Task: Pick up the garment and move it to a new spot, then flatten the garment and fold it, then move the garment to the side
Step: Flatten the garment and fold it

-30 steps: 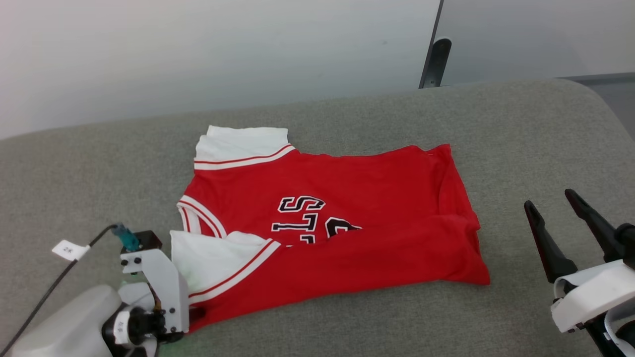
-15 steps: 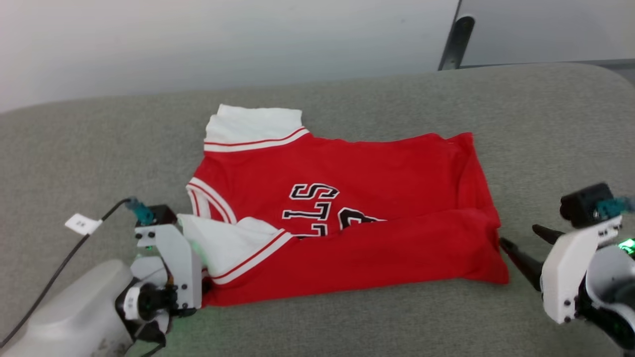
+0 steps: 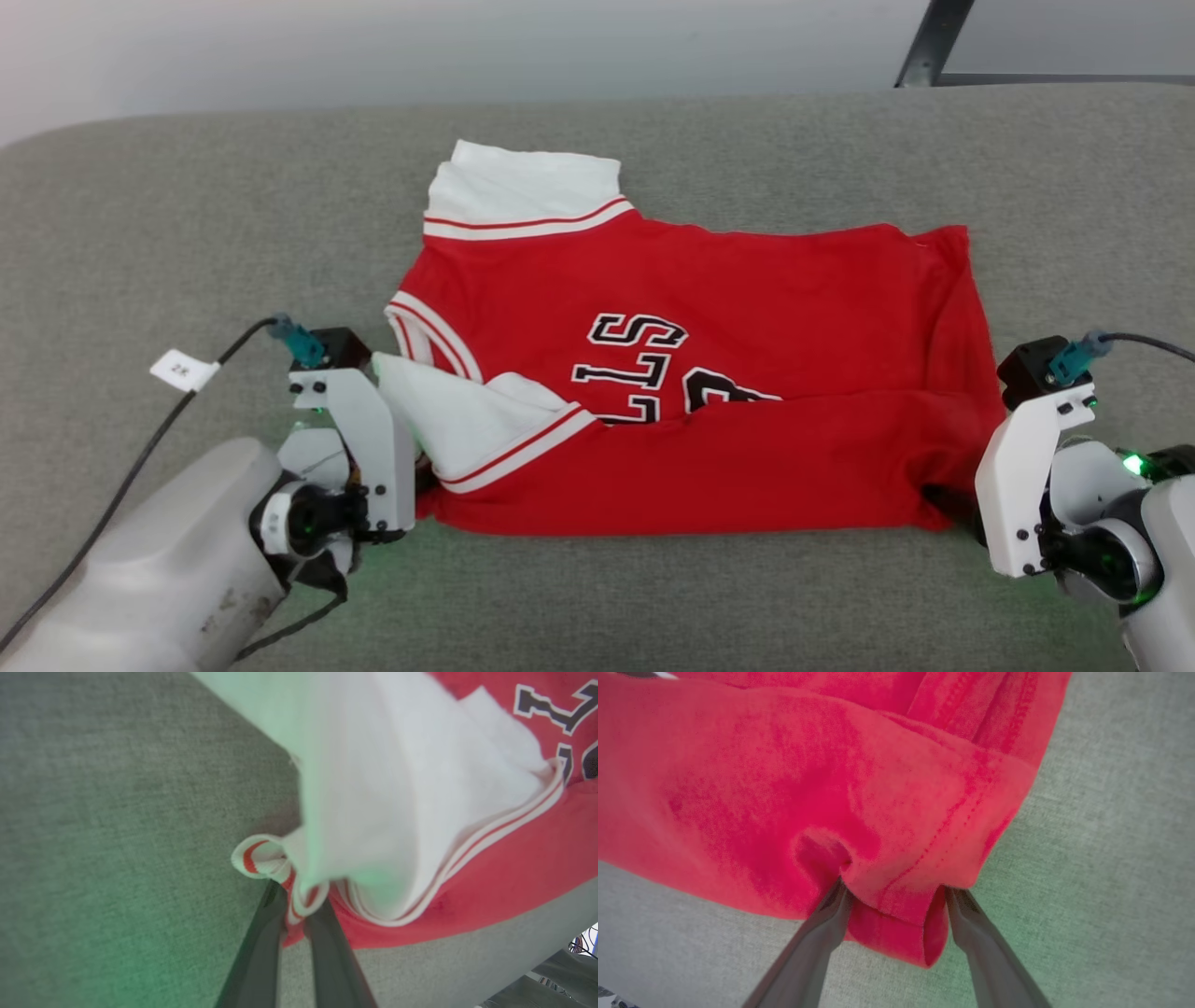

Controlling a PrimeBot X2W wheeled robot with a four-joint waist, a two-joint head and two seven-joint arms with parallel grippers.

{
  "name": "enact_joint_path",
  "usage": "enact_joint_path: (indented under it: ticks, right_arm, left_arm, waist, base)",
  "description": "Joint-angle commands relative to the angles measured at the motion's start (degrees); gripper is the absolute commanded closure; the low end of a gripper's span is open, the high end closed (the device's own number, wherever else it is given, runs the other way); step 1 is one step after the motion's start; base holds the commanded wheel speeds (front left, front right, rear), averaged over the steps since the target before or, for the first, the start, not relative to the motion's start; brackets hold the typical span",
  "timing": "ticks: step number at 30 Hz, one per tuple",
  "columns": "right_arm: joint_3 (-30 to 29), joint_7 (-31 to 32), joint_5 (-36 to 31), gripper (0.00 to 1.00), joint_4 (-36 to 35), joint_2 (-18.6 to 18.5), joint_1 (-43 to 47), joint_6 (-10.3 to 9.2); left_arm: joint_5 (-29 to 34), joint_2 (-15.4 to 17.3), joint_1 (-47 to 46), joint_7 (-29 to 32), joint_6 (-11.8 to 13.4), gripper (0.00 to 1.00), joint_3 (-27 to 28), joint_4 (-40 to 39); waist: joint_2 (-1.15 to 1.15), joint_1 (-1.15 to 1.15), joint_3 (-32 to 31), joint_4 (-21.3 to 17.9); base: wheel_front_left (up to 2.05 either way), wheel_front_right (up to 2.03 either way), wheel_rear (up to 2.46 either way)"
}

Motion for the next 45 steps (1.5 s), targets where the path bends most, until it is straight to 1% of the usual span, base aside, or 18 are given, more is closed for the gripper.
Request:
enact_joint_path:
  ticks: [1, 5, 6, 7, 10, 14, 17, 20, 24, 32, 41, 43, 45]
  right_arm:
    - [1.45, 0.31, -0.59, 0.0, 2.5, 0.7, -0.33, -0.02]
    - [2.92, 1.95, 0.92, 0.0, 7.52, 1.28, -1.23, -0.03]
    - [3.16, 2.39, 1.22, 0.6, 8.45, 1.08, -1.45, -0.03]
    - [3.5, 2.25, 1.57, 1.0, 8.85, 0.74, -1.73, -0.05]
    - [4.1, 2.13, 2.55, 1.0, 9.43, -0.36, -2.55, -0.04]
    - [3.77, 1.78, 3.1, 1.0, 9.45, -1.55, -2.79, -0.04]
    - [3.35, 2.15, 3.93, 1.0, 9.05, -2.89, -2.48, -0.05]
    - [2.98, 2.39, 4.94, 1.0, 7.66, -3.79, -2.25, -0.05]
    - [2.66, 3.15, 6.3, 1.0, 5.23, -5.31, -0.75, -0.05]
    - [1.9, 5.05, 7.59, 1.0, -0.02, -8.23, 2.69, -0.05]
    - [-0.28, 10.02, 9.39, 1.0, -6.7, -10.93, 7.9, -0.05]
    - [-1.1, 10.34, 9.05, 1.0, -7.75, -11.29, 8.76, -0.05]
    - [-1.69, 10.26, 8.42, 1.0, -8.03, -10.89, 9.79, -0.05]
  left_arm:
    - [0.43, -1.23, 0.94, -0.85, 0.35, 1.0, -1.0, 2.21]
    - [0.12, -1.81, 0.76, -0.55, -0.34, 1.0, -0.97, 3.51]
    - [0.09, -1.86, 0.71, -0.49, -0.45, 1.0, -1.01, 3.84]
    - [0.02, -1.9, 0.69, -0.46, -0.67, 1.0, -0.97, 4.18]
    - [-0.06, -1.93, 0.87, 0.0, -0.89, 1.0, -1.09, 4.98]
    - [-0.82, -1.65, 1.67, 0.99, -0.47, 1.0, -0.92, 5.46]
    - [-1.42, -0.92, 2.36, 1.71, 0.2, 1.0, -0.63, 4.81]
    - [-2.32, 0.27, 3.48, 3.72, 1.26, 1.0, -0.88, 3.92]
    - [-3.09, 1.88, 4.59, 5.53, 3.48, 1.0, -0.96, 0.48]
    - [-4.15, 7.32, 7.67, 7.68, 9.52, 1.0, -0.61, -9.64]
    - [-5.08, 14.14, 12.48, 10.62, 18.14, 1.0, -1.26, -23.82]
    - [-4.79, 14.88, 12.91, 9.99, 19.18, 1.0, -1.11, -26.29]
    - [-4.36, 15.19, 13.79, 9.57, 19.64, 1.0, -1.51, -27.58]
  waist:
    - [0.0, 0.0, 0.6, 0.59]
    - [0.0, 0.0, 0.58, 0.92]
    - [0.0, 0.0, 0.51, 0.99]
    - [0.0, 0.0, 0.42, 1.05]
    - [0.0, 0.0, -0.13, 1.21]
    - [0.0, 0.0, -1.21, 1.16]
    - [0.0, 0.0, -2.58, 1.1]
    - [0.0, 0.0, -4.11, 1.0]
    - [0.0, 0.0, -6.22, 1.14]
    - [0.0, 0.0, -9.36, 1.3]
    - [0.0, 0.0, -10.94, 1.48]
    - [0.0, 0.0, -10.88, 1.35]
    - [0.0, 0.0, -10.77, 1.2]
  base:
    - [0.0, 0.0, 0.0]
    - [0.0, 0.0, 0.0]
    - [0.0, 0.0, 0.0]
    - [0.0, 0.0, 0.0]
    - [0.0, 0.0, 0.0]
    - [0.0, 0.0, 0.0]
    - [0.0, 0.0, 0.0]
    - [0.0, 0.0, 0.0]
    - [0.0, 0.0, 0.0]
    - [0.0, 0.0, 0.0]
    - [0.0, 0.0, 0.0]
    - [0.0, 0.0, 0.0]
    - [0.0, 0.0, 0.0]
